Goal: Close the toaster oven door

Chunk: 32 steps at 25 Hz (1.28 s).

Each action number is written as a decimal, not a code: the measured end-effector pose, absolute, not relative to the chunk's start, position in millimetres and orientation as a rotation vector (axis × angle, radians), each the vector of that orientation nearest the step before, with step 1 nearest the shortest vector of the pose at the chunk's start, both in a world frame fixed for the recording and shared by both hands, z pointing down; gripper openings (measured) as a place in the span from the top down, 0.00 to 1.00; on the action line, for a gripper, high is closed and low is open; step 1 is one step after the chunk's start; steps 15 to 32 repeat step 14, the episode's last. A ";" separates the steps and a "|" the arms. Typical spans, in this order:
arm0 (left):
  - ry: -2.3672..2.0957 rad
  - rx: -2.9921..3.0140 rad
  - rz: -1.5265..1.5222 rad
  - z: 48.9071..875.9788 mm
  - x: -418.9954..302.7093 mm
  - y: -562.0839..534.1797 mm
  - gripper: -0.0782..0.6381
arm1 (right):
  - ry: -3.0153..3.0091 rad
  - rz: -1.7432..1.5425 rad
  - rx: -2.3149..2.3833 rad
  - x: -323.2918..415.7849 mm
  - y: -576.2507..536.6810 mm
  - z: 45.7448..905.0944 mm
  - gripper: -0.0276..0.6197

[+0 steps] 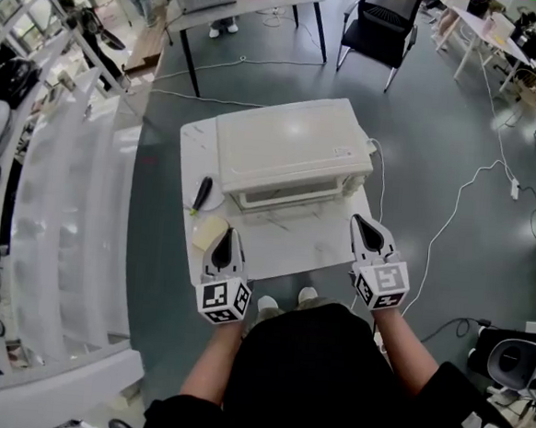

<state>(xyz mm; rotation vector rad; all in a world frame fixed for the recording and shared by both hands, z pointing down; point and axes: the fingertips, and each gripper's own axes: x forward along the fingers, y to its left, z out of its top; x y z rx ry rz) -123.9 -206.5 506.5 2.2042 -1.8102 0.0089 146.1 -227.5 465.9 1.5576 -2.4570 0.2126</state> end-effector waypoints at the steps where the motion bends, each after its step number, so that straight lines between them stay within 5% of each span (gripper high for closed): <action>1: -1.807 2.202 0.010 507.1 -123.5 -206.1 0.87 | -2.458 0.217 1.558 146.0 -226.9 465.5 0.92; 32: -1.773 2.203 0.020 515.8 -112.3 -205.5 0.87 | -2.445 0.196 1.550 144.6 -222.6 469.3 0.92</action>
